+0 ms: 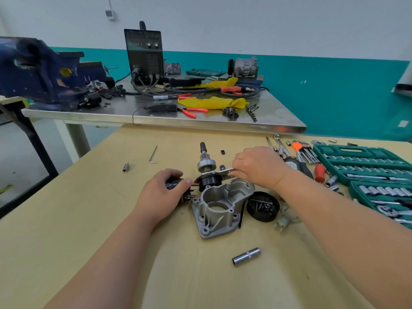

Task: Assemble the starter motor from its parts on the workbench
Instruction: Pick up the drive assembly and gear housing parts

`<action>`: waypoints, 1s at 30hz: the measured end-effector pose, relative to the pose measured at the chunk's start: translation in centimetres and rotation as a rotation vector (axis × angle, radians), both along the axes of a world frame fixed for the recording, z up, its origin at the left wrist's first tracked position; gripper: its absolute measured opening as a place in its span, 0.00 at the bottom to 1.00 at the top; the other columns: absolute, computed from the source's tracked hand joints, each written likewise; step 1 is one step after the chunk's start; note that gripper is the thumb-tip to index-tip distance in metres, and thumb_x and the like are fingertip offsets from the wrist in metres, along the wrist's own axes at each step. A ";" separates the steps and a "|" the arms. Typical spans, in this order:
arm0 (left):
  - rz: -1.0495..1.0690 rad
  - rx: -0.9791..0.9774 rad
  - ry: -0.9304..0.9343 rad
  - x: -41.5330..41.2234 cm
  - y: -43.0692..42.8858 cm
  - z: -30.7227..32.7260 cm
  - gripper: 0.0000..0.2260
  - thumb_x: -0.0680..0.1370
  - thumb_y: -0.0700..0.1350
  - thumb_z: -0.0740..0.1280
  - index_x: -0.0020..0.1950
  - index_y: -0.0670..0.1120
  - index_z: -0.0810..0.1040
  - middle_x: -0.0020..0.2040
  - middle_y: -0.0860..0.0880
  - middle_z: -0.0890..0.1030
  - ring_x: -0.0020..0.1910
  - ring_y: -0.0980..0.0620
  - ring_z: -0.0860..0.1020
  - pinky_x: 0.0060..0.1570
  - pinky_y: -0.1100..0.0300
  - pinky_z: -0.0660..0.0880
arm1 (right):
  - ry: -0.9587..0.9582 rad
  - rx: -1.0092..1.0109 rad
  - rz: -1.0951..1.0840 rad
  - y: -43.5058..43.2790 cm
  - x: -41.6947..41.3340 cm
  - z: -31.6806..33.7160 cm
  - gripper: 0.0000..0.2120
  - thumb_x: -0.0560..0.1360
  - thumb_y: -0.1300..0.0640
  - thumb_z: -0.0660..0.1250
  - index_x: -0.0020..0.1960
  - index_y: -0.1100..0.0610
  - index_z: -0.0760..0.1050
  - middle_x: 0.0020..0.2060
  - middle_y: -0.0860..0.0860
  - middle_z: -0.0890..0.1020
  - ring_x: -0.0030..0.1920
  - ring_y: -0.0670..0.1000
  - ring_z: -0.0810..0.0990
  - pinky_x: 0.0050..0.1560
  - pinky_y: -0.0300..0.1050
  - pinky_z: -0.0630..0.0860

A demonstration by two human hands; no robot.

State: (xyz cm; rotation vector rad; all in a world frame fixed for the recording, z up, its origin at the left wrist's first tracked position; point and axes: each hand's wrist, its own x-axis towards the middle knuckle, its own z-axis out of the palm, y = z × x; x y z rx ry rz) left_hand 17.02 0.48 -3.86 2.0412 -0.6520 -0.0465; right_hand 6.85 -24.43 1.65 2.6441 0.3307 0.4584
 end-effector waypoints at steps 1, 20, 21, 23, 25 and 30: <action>0.000 0.000 -0.001 0.0 0.0 0.0 0.12 0.75 0.57 0.69 0.57 0.56 0.78 0.52 0.61 0.79 0.50 0.66 0.75 0.45 0.72 0.66 | 0.008 -0.003 0.000 0.0 -0.1 0.1 0.20 0.82 0.44 0.52 0.51 0.55 0.78 0.47 0.49 0.80 0.47 0.52 0.78 0.40 0.46 0.71; 0.057 -0.167 -0.065 -0.8 -0.3 0.8 0.08 0.76 0.58 0.66 0.54 0.61 0.75 0.54 0.65 0.76 0.57 0.63 0.73 0.49 0.70 0.65 | -0.039 1.260 -0.304 -0.1 1.5 3.5 0.16 0.79 0.49 0.62 0.36 0.54 0.76 0.33 0.48 0.77 0.32 0.44 0.77 0.29 0.39 0.77; 0.056 -0.183 -0.087 -1.1 -0.3 1.1 0.08 0.76 0.58 0.66 0.55 0.63 0.74 0.54 0.66 0.75 0.58 0.62 0.72 0.50 0.70 0.65 | -0.097 1.404 -0.304 0.1 1.1 4.0 0.16 0.80 0.49 0.62 0.37 0.56 0.77 0.34 0.49 0.77 0.32 0.45 0.77 0.32 0.43 0.81; 0.040 -0.202 -0.125 -1.9 -0.6 1.7 0.09 0.77 0.57 0.66 0.57 0.63 0.73 0.54 0.66 0.74 0.59 0.61 0.72 0.52 0.68 0.67 | -0.171 1.601 -0.292 0.7 0.1 5.1 0.18 0.80 0.49 0.62 0.36 0.58 0.75 0.35 0.51 0.75 0.27 0.46 0.76 0.38 0.53 0.83; 0.005 -0.274 -0.096 -3.1 -0.9 2.8 0.13 0.77 0.56 0.66 0.61 0.62 0.72 0.57 0.64 0.74 0.60 0.60 0.73 0.54 0.67 0.71 | -0.170 1.768 -0.260 1.7 -1.4 6.0 0.18 0.80 0.49 0.61 0.37 0.59 0.74 0.37 0.52 0.73 0.22 0.47 0.72 0.37 0.54 0.83; -0.336 -0.286 -0.182 -7.2 -1.4 6.1 0.34 0.64 0.62 0.73 0.67 0.65 0.63 0.64 0.70 0.69 0.65 0.71 0.67 0.55 0.81 0.63 | -0.062 2.129 -0.160 5.5 -5.1 6.5 0.13 0.81 0.52 0.61 0.41 0.58 0.71 0.35 0.51 0.72 0.19 0.47 0.64 0.28 0.48 0.78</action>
